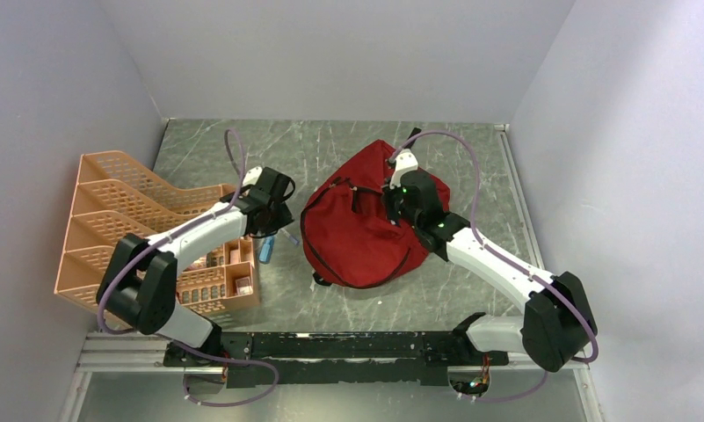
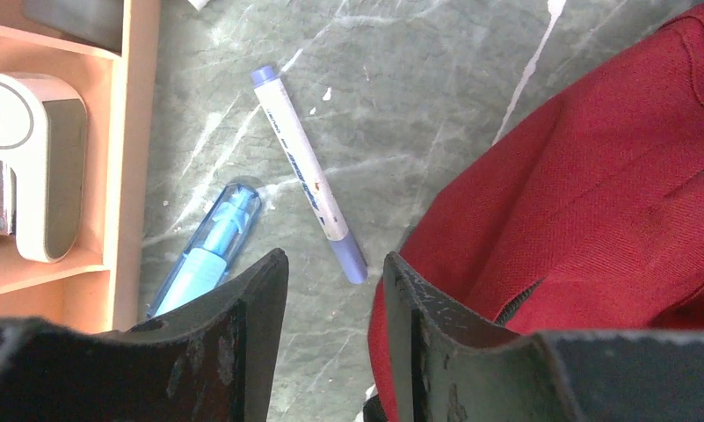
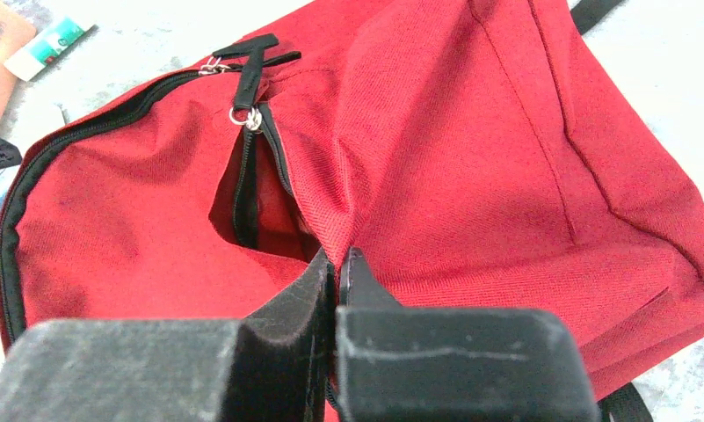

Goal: Pack the student bag
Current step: Pick up the stationery from the center of the board.

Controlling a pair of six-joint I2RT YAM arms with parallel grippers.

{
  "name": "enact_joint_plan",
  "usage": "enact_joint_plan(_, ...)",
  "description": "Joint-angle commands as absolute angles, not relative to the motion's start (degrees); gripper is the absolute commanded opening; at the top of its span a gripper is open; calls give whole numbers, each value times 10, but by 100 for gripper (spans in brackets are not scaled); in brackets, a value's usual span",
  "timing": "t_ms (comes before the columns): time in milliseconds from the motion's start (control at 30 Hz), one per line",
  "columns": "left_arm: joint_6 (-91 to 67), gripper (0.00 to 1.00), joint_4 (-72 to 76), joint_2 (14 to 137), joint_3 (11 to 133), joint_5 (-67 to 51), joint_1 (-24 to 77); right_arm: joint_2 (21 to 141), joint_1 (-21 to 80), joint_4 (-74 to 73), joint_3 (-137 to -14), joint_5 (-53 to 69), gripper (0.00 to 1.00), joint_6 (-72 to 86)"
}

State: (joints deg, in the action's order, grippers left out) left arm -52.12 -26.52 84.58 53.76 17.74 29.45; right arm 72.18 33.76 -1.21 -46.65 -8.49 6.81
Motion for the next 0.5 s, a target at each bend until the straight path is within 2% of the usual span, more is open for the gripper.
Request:
enact_joint_plan(0,-550,49,-281,858,562,212,293,710,342,-15,-474,-92,0,75)
enact_joint_plan(467,-609,49,-338,963,630,236,293,688,342,-22,-466,-95,0,110)
